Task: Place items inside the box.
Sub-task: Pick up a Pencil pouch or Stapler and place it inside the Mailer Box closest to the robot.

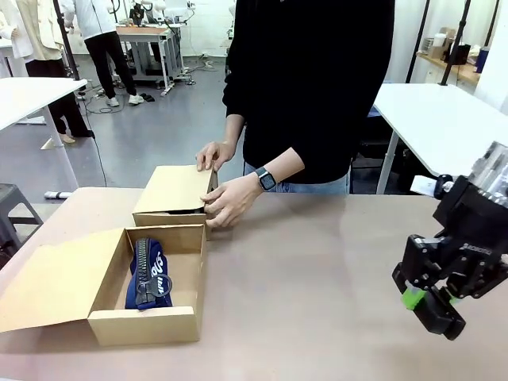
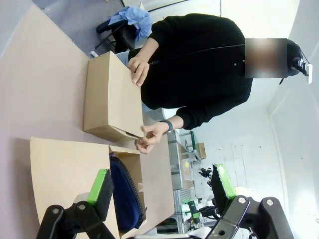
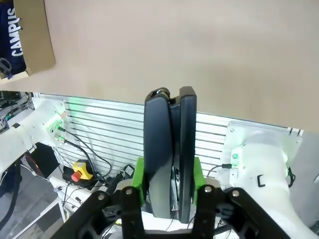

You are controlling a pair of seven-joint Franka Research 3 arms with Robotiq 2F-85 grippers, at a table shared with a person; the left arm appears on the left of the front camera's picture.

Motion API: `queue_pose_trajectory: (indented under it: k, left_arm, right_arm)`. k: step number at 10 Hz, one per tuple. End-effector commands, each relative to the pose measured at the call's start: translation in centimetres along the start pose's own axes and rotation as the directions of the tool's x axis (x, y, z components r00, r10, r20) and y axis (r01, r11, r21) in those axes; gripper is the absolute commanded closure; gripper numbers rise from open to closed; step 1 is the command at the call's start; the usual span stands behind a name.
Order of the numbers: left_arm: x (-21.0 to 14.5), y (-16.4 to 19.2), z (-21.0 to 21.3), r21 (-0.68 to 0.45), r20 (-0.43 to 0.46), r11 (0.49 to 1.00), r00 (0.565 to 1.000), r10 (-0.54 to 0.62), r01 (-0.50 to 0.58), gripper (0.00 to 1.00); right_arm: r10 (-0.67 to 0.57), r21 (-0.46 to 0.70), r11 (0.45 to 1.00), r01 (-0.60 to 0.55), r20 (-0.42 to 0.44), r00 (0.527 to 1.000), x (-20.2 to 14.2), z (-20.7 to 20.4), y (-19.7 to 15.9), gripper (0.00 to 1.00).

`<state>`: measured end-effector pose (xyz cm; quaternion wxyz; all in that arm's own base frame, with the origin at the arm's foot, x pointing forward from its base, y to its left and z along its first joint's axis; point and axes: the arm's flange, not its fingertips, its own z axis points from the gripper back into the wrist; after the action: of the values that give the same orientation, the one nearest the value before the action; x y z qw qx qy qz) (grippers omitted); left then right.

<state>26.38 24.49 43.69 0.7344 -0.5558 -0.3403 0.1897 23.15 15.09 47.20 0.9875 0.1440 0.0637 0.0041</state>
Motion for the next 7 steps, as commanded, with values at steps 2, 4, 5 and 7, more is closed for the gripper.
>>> queue_pose_trajectory:
  k: [2,4,5,7]
  left_arm:
    - [0.0,-0.1,-0.1,-0.025,0.016,1.0,1.0,-0.018,0.018,0.0]
    - [0.0,-0.1,-0.1,-0.025,0.016,1.0,1.0,-0.018,0.018,0.0]
    - [0.0,-0.1,-0.1,-0.025,0.016,1.0,1.0,-0.018,0.018,0.0]
    - [0.0,-0.1,-0.1,-0.025,0.016,1.0,1.0,-0.018,0.018,0.0]
  right_arm:
    - [0.06,0.019,0.998,-0.061,0.008,0.998,-0.1,-3.9,0.3,0.58]
    - [0.069,0.022,0.997,-0.069,0.016,0.997,0.7,-4.0,1.2,0.58]
    - [0.09,0.018,0.996,-0.091,0.017,0.996,1.3,-4.0,2.2,0.58]
    - [0.132,-0.01,0.991,-0.132,-0.008,0.991,2.7,-3.8,4.3,0.58]
